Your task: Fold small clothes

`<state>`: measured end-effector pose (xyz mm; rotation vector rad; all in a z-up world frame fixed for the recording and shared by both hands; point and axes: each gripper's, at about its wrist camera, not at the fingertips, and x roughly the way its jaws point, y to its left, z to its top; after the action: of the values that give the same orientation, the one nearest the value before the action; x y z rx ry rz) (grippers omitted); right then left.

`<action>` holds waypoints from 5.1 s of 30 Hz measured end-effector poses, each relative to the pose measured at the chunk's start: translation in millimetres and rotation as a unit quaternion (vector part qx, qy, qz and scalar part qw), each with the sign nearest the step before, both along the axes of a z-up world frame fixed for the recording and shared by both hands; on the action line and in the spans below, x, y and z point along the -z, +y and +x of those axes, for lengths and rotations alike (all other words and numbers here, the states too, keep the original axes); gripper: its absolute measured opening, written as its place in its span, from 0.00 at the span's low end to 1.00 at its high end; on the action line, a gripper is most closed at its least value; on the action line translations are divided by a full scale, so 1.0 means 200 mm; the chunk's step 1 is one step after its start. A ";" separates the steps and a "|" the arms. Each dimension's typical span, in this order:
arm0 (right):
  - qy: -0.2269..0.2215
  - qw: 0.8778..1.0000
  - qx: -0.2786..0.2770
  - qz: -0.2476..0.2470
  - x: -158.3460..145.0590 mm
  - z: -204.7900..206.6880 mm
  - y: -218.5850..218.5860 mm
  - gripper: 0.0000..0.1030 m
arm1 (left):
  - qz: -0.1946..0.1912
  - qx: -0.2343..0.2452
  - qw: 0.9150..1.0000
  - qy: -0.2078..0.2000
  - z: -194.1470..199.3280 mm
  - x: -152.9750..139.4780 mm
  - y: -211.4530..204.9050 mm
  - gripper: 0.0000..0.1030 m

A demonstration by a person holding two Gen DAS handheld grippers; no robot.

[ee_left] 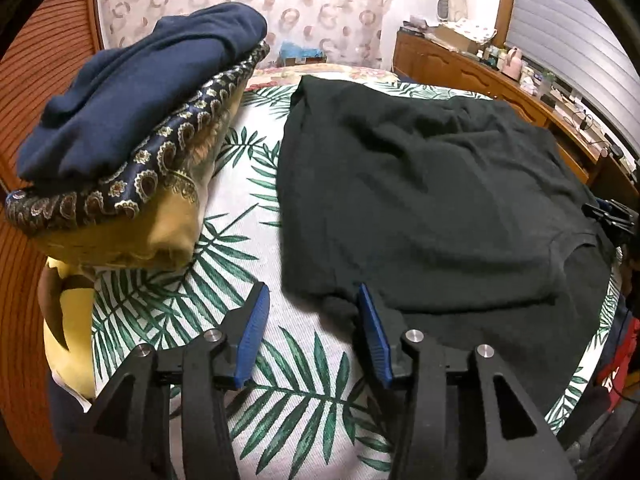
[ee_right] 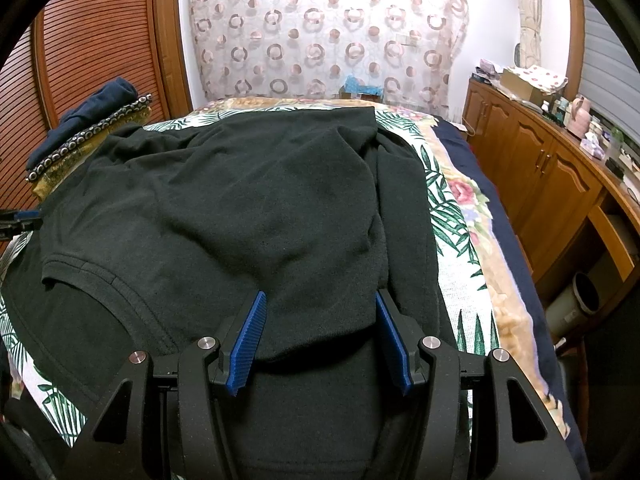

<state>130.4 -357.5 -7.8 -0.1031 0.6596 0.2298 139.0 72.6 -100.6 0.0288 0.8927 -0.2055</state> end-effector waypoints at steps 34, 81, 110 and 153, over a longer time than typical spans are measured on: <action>-0.001 1.000 -0.007 0.001 0.00 0.01 -0.01 0.55 | 0.028 0.031 0.998 -0.057 0.15 -0.25 -0.17 0.01; -0.046 0.997 -0.022 0.056 -0.25 -0.04 -0.10 0.04 | -0.046 0.029 0.993 -0.109 -0.11 -0.41 -0.17 0.03; -0.024 0.999 0.006 0.026 -0.13 -0.25 -0.12 0.54 | -0.031 -0.029 0.998 -0.047 -0.30 -0.06 -0.15 0.41; -0.030 0.997 -0.061 0.041 0.11 -0.32 0.05 0.62 | -0.094 0.140 0.979 -0.117 -0.19 -0.56 -0.75 0.09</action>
<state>67.0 -346.6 -29.5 -0.0709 0.5842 0.3696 100.7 -77.4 11.5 0.0018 0.6278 -0.5379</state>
